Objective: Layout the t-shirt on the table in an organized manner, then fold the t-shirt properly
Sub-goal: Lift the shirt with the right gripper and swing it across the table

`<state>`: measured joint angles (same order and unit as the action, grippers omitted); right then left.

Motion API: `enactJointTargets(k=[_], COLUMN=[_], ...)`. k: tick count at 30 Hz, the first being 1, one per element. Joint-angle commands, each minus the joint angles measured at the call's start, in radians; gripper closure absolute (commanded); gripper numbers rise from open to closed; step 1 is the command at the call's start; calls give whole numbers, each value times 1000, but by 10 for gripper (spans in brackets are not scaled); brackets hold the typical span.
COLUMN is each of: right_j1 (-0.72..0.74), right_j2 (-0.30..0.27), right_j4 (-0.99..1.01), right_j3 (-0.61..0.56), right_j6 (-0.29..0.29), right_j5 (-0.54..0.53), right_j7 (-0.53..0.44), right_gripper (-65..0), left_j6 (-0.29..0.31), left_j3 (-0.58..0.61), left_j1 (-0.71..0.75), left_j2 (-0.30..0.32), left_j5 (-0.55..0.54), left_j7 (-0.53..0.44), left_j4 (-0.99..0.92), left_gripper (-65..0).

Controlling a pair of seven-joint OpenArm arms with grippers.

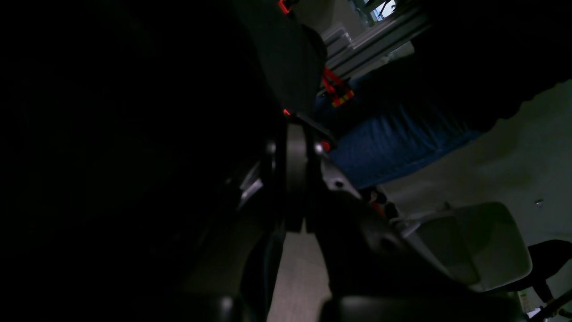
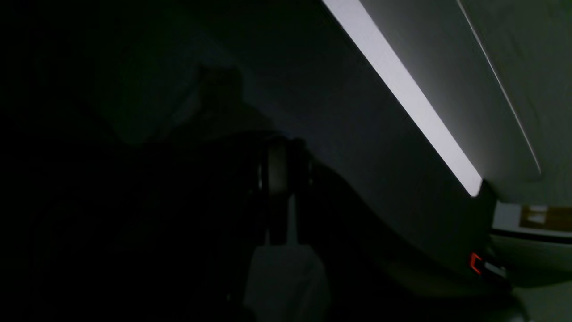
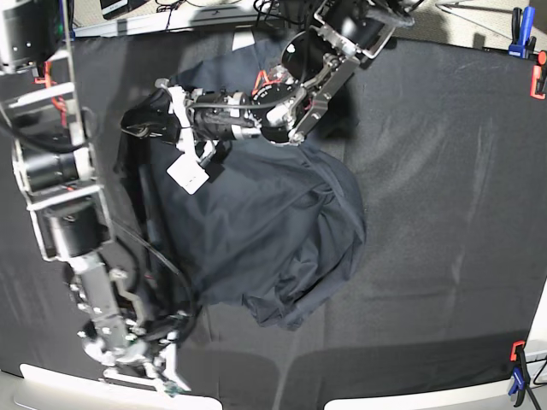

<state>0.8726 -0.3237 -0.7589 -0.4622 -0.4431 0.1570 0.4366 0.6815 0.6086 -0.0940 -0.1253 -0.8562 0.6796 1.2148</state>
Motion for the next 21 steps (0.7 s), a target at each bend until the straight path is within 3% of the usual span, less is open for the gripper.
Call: enactJointTargets(k=[1, 4, 5, 7, 9, 15, 16, 19, 21], right_j1=[46, 47, 47, 47, 47, 60, 67, 87, 105], right_j2=[-4, -8, -8, -9, -9, -8, -9, -23, -47], right_j4=[-15, -15, -15, -15, -15, -15, -15, -15, -15], right_j3=[7, 7, 7, 7, 7, 7, 7, 11, 12], right_j6=[25, 25, 25, 25, 25, 31, 50, 185, 213], right_j5=[0, 1, 1, 1, 1, 1, 6, 83, 87], right_j7=[-26, -26, -26, -26, -26, 24, 45, 74, 92], right_gripper=[0, 0, -16, -131, -209, -226, -226, -226, -226], left_j6=[17, 17, 17, 17, 17, 17, 17, 17, 17], left_j3=[4, 4, 4, 4, 4, 3, 1, 0, 0], left_j1=[-14, -14, -14, -14, -14, -14, -14, -14, -14], left_j2=[-23, -23, -23, -23, -23, -23, -23, -23, -23], left_j5=[-24, -24, -25, -44, -85, -114, -114, -114, -114], left_j7=[-15, -14, -14, 6, 43, 98, 98, 107, 109], left_j4=[15, 15, 15, 15, 15, 15, 15, 15, 15], left_gripper=[0, 0, -50, -208, -299, -305, -305, -305, -305])
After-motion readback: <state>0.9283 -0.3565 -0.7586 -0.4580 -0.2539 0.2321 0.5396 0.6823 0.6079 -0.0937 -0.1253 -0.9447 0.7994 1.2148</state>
